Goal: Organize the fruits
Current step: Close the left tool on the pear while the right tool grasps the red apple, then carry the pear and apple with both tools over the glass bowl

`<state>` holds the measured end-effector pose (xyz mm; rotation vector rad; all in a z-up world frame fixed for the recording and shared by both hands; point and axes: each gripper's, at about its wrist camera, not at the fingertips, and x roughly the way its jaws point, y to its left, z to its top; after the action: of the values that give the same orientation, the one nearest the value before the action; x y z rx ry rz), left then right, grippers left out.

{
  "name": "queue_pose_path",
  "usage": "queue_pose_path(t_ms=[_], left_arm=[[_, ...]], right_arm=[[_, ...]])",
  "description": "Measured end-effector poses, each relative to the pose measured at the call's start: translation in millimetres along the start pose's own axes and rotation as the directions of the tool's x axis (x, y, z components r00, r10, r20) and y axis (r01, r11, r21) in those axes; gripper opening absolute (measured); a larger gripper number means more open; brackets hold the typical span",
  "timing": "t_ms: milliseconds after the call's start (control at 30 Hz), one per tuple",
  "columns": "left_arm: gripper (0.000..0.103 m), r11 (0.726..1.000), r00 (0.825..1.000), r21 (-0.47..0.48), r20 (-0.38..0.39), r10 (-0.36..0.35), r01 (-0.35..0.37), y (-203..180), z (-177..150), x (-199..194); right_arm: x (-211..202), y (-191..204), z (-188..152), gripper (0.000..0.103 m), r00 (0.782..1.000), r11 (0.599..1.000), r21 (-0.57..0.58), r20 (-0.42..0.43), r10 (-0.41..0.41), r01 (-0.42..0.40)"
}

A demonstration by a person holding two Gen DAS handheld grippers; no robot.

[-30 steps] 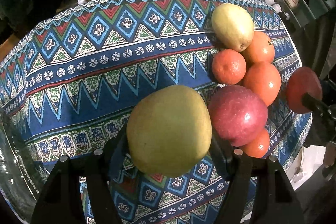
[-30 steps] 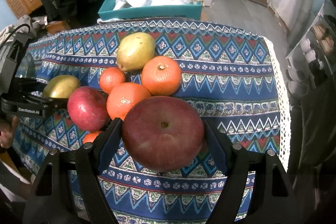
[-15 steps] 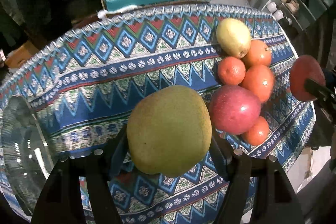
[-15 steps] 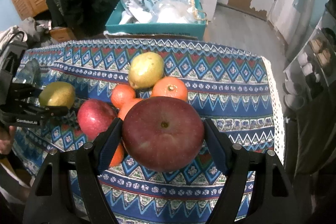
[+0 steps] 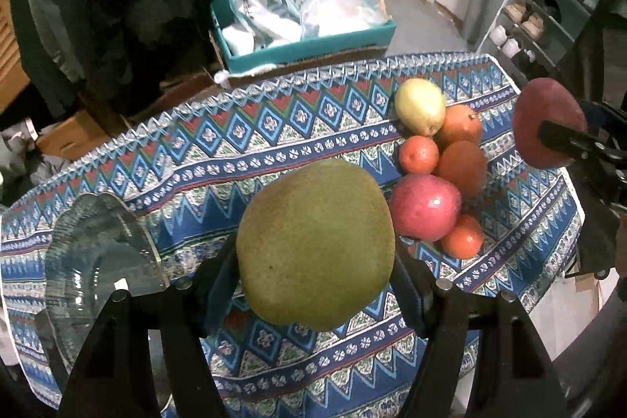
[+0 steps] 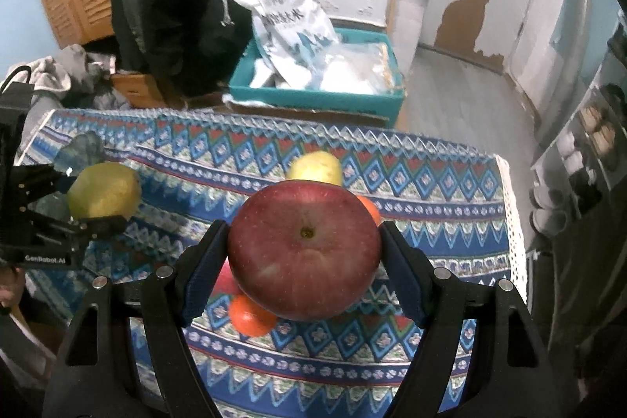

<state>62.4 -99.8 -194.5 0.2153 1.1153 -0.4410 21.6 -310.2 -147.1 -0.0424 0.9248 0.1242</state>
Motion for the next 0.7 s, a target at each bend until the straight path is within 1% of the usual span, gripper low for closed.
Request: queue_pose_path(t_ms=[367, 500, 700], left_arm=[[0.072, 1.0, 0.996, -0.008, 0.085, -0.007, 0.008, 15.8, -11.7, -50.0], [0.072, 1.0, 0.994, -0.002, 0.113, 0.006, -0.006, 22.7, -16.5, -63.2], [0.072, 0.999, 0.991, -0.035, 0.133, 0.01, -0.005, 40.9, -25.5, -79.0]], right_arm=[[-21.2, 43.9, 22.7, 0.077, 0.997, 0.998, -0.041, 0.058, 0.056, -0.054], [-28.2, 63.9, 31.5, 0.077, 0.993, 0.995, -0.069, 0.079, 0.083, -0.078], [-32.6, 91.3, 41.9, 0.077, 0.987, 0.987, -0.101, 0.088, 0.137, -0.128]])
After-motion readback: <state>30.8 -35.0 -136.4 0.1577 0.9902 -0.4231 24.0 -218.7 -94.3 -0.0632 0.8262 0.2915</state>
